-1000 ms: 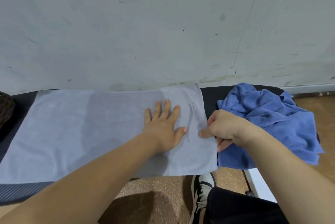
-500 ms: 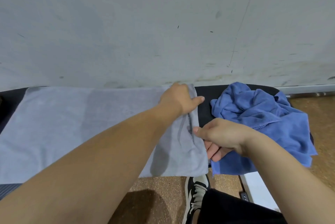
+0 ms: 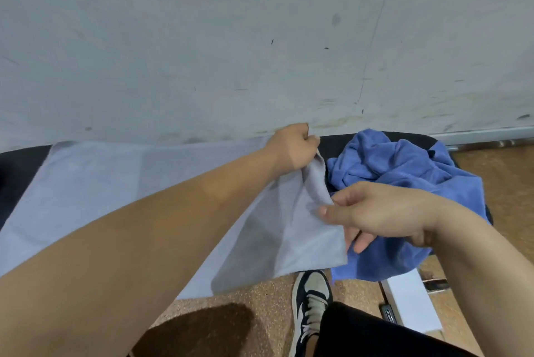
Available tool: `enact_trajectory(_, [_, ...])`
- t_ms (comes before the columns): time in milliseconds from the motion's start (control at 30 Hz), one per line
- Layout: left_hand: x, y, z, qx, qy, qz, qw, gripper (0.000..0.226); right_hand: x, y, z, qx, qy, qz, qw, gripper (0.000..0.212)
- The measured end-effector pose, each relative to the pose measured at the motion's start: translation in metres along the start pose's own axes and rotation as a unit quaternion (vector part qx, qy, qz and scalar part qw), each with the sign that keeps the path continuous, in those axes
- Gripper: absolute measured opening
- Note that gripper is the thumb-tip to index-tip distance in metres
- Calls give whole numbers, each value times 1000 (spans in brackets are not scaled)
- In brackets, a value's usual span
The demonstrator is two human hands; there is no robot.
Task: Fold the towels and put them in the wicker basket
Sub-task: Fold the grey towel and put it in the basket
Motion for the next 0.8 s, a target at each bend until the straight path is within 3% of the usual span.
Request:
enact_trajectory(100, [-3,0,-25,2,-154,-16,988,35,11,-16,-4,31,79,17,996,37])
enact_trajectory(167, [4,-2,-34,3,-189,-39,981,29,14,-23,-5,49,115,28,992,40])
enact_trajectory(333, [50,-27,-21,14,-185,-94,978,30,-7,-32,19,95,116,66,987,65])
enact_trajectory(467, [103,-63,10,44,-178,-128,975,23,-46,-26,70,120,111,72,984,44])
enact_trajectory(600, [159,-97,51,86,-193,-164,964,21,-91,-12,134,131,83,67,986,41])
enact_trajectory(800, [247,-151,128,123,-111,-221,961,18,-171,19,220,146,16,39,988,46])
Point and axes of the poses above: each hand's wrist, its own y-axis towards the middle knuckle, its own x-axis out of the back of the hand, z = x × y, the point moved 3 cm from there along y, towards the middle knuckle, and after that the axes turned 14 degrees about -x, right-handed, at the moved point
